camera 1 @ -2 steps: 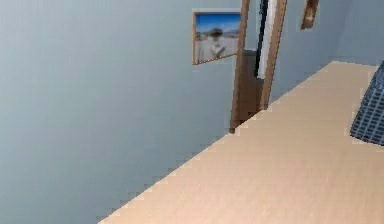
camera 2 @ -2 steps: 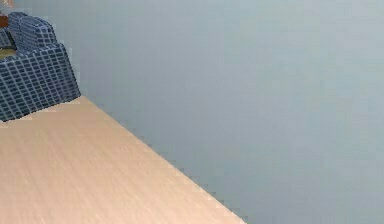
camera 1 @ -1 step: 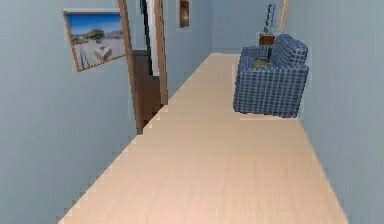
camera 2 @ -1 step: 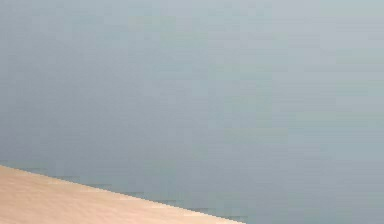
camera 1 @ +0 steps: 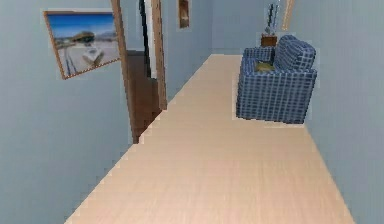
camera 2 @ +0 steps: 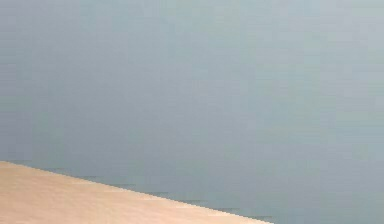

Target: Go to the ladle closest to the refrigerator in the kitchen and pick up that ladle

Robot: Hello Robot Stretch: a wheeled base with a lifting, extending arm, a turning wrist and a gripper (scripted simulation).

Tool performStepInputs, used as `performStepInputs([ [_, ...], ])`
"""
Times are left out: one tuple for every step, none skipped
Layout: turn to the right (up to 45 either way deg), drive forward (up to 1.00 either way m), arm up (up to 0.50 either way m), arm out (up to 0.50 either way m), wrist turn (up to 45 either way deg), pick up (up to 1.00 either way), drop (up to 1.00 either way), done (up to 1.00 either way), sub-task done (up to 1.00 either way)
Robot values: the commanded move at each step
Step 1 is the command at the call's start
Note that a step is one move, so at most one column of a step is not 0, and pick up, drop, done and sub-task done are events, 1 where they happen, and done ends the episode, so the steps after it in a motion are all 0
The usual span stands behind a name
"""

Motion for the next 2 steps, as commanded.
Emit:
performStepInputs([
  [0.0, 1.00, 0.00, 0.00, 0.0, 0.00, 0.00, 0.00, 0.00],
  [0.0, 1.00, 0.00, 0.00, 0.0, 0.00, 0.00, 0.00, 0.00],
])
